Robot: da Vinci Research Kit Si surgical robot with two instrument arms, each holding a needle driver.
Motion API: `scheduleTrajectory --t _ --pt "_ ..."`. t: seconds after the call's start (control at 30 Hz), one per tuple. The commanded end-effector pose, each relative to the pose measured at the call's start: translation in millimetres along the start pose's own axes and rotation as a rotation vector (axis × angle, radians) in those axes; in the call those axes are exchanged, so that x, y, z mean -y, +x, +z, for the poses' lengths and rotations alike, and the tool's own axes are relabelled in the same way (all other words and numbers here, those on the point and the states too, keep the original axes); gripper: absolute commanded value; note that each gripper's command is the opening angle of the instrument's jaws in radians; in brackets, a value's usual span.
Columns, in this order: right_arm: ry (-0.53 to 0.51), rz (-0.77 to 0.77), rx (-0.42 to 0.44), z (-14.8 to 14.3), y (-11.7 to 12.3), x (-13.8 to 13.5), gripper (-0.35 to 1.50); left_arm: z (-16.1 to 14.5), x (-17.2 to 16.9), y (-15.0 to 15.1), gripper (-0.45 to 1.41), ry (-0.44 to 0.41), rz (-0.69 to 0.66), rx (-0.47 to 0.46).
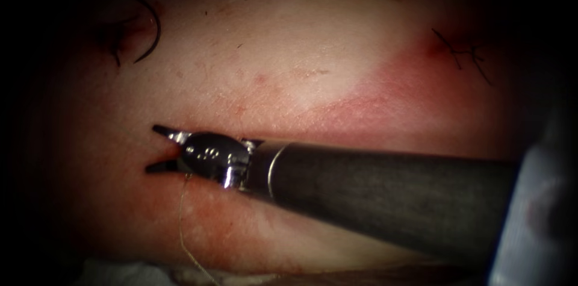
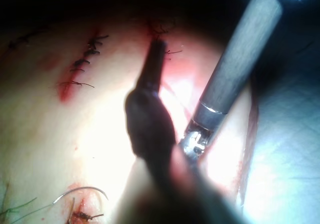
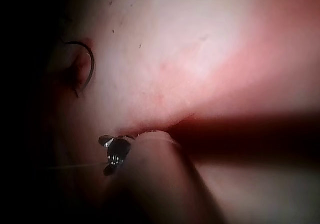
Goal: Wound Closure
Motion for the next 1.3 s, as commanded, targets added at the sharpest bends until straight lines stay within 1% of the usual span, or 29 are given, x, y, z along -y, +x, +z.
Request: scheduleTrajectory --t 0.03,0.13,0.3,0.43,0.63,0.8,0.83,0.9,0.93,0.97,1.0,1.03,1.13,1.2,1.3 --pt "0.007 0.004 0.0 1.5 0.1 0.4 1.48 0.4 0.0 -1.0 -0.45 0.001 -0.001 0.0" --pt "0.007 0.006 -0.007 2.1 0.6 0.4 1.48 0.5 0.0 -1.0 -0.45 0.001 0.0 0.0" --pt "0.006 0.002 -0.008 3.2 1.2 1.3 1.48 0.4 0.0 -1.0 -0.45 0.0 0.0 0.0" --pt "0.011 -0.004 -0.009 4.1 0.9 1.6 1.48 0.4 0.0 -1.0 -0.45 0.0 -0.001 0.0" --pt "0.013 -0.004 -0.013 4.7 1.0 1.5 1.48 0.4 -0.3 -0.9 -0.45 0.0 0.0 0.0" --pt "-0.01 0.0 -0.066 5.0 1.6 1.2 1.48 0.7 -0.4 -0.9 -0.45 0.002 0.001 0.001" --pt "-0.01 0.0 -0.069 5.0 1.6 1.3 1.45 0.7 -0.4 -0.9 -0.45 0.002 0.001 0.001" --pt "0.004 -0.001 -0.075 4.8 1.8 1.4 1.08 0.9 -0.4 -1.0 -0.45 0.004 0.003 0.001" --pt "0.023 -0.008 -0.081 4.7 1.9 1.5 0.66 1.0 -0.5 -1.1 -0.45 0.005 0.004 0.002" --pt "0.058 -0.012 -0.094 4.5 1.9 1.5 -0.18 1.1 -0.6 -1.1 -0.45 0.003 0.004 0.004" --pt "0.069 -0.027 -0.098 4.4 1.9 1.5 -0.35 1.1 -0.6 -1.2 -0.45 0.003 0.004 0.004" --pt "0.051 -0.034 -0.104 4.3 2.0 1.4 -0.35 1.1 -0.6 -1.2 -0.45 0.003 0.005 0.004" --pt "0.058 -0.039 -0.11 4.1 1.9 1.4 -0.35 1.1 -0.5 -1.2 -0.45 0.003 0.004 0.003" --pt "0.063 -0.04 -0.095 3.9 1.8 1.5 -0.35 1.1 -0.4 -1.2 -0.45 0.002 0.003 0.002" --pt "0.051 -0.059 -0.068 2.6 1.5 1.7 -0.35 0.7 -0.2 -1.1 -0.45 -0.001 0.001 0.001"
